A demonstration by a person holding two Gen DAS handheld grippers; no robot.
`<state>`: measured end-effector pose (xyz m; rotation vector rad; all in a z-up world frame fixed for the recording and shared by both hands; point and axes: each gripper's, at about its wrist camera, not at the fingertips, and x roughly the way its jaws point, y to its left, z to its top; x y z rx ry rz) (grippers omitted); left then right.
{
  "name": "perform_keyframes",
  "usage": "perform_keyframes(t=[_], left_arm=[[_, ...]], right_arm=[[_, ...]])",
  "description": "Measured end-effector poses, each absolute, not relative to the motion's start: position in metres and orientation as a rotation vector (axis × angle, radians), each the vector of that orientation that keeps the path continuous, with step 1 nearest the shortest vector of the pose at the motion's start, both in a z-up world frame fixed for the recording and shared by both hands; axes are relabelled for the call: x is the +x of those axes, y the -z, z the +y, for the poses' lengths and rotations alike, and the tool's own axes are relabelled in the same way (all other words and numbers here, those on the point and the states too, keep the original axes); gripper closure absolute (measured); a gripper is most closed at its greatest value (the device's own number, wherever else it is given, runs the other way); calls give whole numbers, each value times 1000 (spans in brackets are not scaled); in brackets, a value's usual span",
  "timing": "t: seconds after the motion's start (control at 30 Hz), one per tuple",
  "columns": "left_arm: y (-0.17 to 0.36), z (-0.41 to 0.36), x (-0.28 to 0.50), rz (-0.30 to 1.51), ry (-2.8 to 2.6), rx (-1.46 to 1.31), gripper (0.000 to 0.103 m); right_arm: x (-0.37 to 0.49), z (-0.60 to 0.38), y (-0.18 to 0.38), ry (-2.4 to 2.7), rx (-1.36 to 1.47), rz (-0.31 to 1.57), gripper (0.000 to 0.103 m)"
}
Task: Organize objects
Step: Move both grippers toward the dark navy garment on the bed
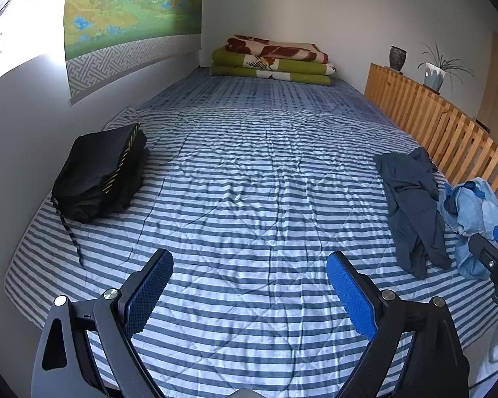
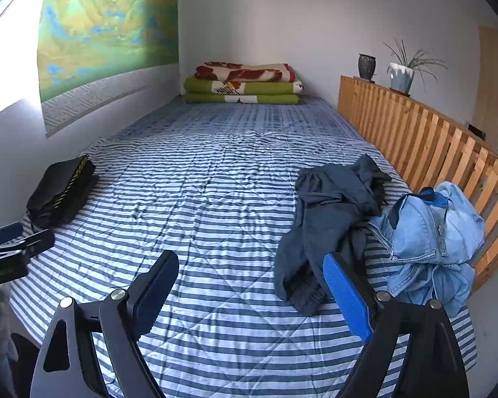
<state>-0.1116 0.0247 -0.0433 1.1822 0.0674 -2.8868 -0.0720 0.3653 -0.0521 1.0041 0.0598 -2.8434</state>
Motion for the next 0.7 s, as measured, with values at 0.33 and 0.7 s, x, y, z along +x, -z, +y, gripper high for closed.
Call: perform_keyframes(t=[0.33, 0.7], left_arm=[[46, 11, -108, 98, 2887, 1179, 7], [63, -3, -121, 120, 2850, 1221, 7]], right_arm=[[-65, 344, 50, 2816, 988, 84, 17], [-150, 410, 98, 2965, 1207, 65, 17]])
